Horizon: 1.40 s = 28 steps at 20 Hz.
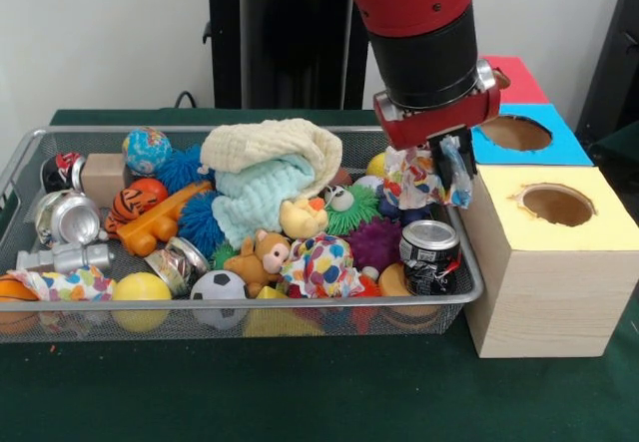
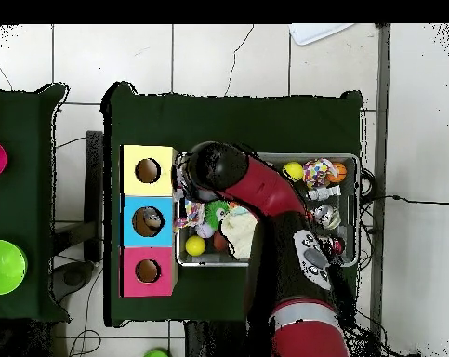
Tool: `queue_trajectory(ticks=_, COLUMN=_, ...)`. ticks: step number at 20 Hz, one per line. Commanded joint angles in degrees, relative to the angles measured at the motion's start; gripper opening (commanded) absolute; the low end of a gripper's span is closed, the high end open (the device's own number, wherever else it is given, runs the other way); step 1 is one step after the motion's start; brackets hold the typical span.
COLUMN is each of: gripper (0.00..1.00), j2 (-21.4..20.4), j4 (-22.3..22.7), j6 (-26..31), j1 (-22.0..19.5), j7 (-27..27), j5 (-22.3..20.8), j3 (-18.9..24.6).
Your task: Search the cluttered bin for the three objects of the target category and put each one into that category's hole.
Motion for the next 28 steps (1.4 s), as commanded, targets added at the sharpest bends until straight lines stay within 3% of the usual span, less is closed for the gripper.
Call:
queue_trajectory(ticks=1, gripper=0.0, j2=0.5, j4=8.0, j6=-1.1, j1=1.7, j7=19.9, j5=3.8, j3=0.3)
queue_trajectory(ticks=9, gripper=0.0, j2=-3.6, j4=9.7, j6=3.7, j1=2.0, j7=19.5, j5=4.1, j3=-0.7)
queue_trajectory(ticks=20, gripper=0.0, j2=-8.3, j4=8.4, j6=12.2, j1=1.6, j7=20.9, j5=3.5, j3=-1.4)
queue_trajectory(ticks=28, gripper=0.0, j2=-10.1, j4=10.0, j6=13.8, j1=1.9, j7=22.2, j5=4.5, j3=-1.2)
